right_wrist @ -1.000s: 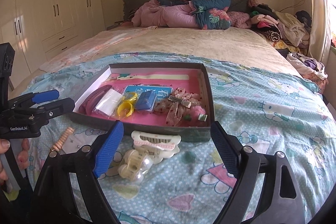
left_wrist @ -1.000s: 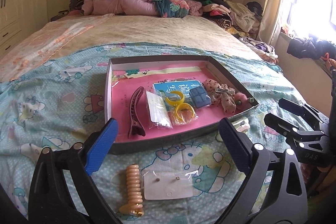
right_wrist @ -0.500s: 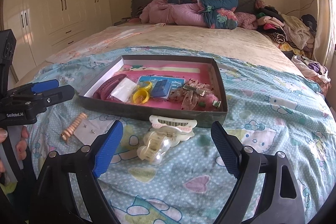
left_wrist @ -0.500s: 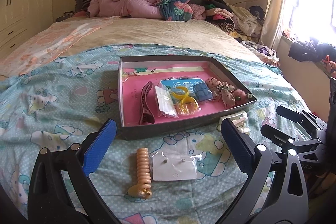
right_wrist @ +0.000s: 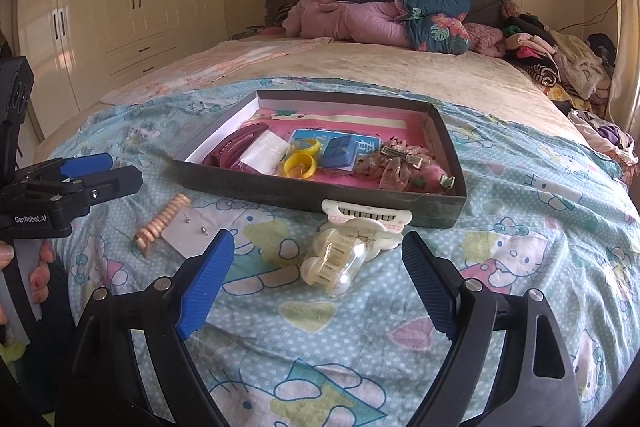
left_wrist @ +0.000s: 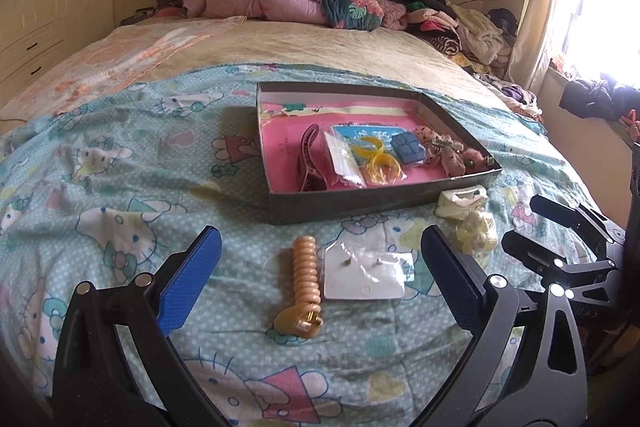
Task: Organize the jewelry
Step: 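Move the left tool to the orange coiled hair tie while the right moves to the clear bottle, then grasp the orange coiled hair tie with the left tool while the right grasps the clear bottle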
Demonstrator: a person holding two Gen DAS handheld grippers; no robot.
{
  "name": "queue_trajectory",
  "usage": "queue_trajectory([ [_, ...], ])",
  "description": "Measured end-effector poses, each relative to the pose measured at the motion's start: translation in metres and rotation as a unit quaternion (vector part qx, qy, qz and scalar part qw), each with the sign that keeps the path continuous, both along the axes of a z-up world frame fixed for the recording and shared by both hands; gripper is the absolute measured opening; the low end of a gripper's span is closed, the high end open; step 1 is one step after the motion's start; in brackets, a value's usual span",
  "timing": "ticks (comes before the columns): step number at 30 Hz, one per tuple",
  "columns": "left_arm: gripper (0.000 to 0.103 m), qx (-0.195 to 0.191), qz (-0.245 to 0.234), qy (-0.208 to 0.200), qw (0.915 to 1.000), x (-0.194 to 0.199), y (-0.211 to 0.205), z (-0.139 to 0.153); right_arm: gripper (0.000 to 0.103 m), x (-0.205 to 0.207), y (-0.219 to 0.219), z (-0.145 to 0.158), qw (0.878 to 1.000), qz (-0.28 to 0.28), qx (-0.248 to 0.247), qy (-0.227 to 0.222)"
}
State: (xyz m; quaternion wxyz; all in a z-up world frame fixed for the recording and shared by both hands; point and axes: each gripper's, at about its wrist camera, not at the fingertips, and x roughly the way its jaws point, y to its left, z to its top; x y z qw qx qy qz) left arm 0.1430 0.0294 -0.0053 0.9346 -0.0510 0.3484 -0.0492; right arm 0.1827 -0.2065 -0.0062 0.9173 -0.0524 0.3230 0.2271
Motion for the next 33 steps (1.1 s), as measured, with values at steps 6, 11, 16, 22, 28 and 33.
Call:
queue_trajectory([
  [6,0.091,-0.002,0.004,0.013,0.9999,-0.005,0.007,-0.01,0.084,-0.003,0.006,-0.003,1.0,0.008,-0.003,0.003],
  [11,0.091,0.0,0.002,0.03,0.9995,-0.006,0.01,-0.022,0.084,-0.006,0.01,-0.005,1.0,0.013,-0.005,0.004],
  [16,0.091,-0.001,-0.001,0.05,0.9987,-0.006,0.012,-0.031,0.084,-0.007,0.012,-0.01,1.0,0.016,-0.007,0.009],
  [22,0.088,0.002,-0.006,0.076,0.9971,-0.002,0.011,-0.043,0.084,-0.006,0.011,-0.014,1.0,0.013,-0.008,0.014],
  [28,0.068,-0.009,-0.011,0.1,0.9949,0.003,0.015,-0.055,0.084,0.002,0.008,-0.021,1.0,-0.003,-0.007,0.026],
  [33,0.048,-0.023,-0.012,0.11,0.9936,0.005,0.018,-0.059,0.084,0.013,0.004,-0.031,0.999,-0.024,-0.007,0.045],
])
